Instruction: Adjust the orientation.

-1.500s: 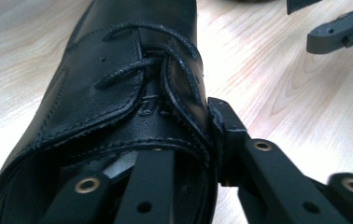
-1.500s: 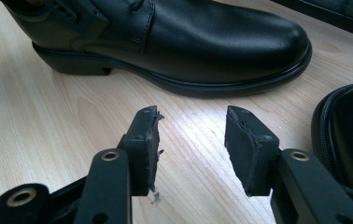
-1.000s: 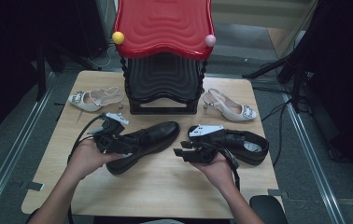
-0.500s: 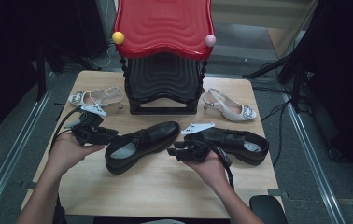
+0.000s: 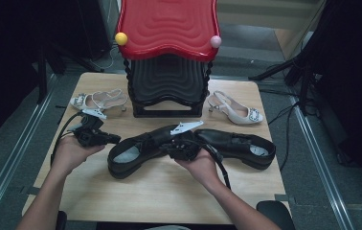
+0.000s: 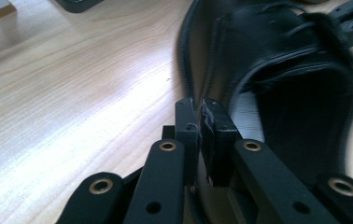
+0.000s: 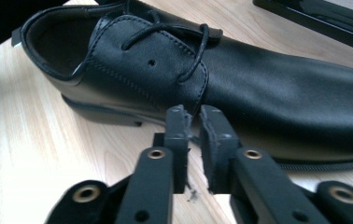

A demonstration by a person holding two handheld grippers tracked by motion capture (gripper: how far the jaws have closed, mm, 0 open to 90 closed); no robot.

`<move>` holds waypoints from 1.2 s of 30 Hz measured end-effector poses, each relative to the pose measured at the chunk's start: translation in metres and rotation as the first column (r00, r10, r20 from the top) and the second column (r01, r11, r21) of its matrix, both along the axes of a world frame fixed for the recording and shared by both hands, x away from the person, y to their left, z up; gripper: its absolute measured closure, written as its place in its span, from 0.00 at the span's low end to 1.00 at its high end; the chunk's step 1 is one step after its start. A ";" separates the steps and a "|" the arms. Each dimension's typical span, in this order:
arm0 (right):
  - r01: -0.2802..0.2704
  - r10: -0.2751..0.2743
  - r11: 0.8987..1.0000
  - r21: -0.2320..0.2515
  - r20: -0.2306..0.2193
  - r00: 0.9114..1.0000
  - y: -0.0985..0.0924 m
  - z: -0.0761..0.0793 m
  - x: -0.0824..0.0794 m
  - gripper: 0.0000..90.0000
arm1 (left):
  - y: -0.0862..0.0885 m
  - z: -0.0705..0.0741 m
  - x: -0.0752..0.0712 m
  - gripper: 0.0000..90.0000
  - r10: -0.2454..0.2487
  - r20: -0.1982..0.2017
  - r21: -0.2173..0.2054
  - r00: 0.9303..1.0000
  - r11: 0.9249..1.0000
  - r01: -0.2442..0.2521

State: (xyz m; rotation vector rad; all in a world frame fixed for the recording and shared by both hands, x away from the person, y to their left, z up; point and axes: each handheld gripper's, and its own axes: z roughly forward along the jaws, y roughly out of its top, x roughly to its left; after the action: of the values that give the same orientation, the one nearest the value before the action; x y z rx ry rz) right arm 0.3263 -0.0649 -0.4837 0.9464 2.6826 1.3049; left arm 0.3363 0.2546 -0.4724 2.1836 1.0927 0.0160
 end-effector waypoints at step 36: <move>0.063 -0.061 0.997 0.038 -0.048 0.997 0.002 -0.018 -0.002 1.00 | -0.014 -0.027 0.004 1.00 -0.057 -0.043 -0.056 0.997 0.997 0.054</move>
State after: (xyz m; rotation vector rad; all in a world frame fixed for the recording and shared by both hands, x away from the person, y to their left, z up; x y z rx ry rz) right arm 0.3239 -0.0625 -0.5019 1.0678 2.6474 1.3456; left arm 0.3403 0.2402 -0.4990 2.1739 1.0443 -0.0867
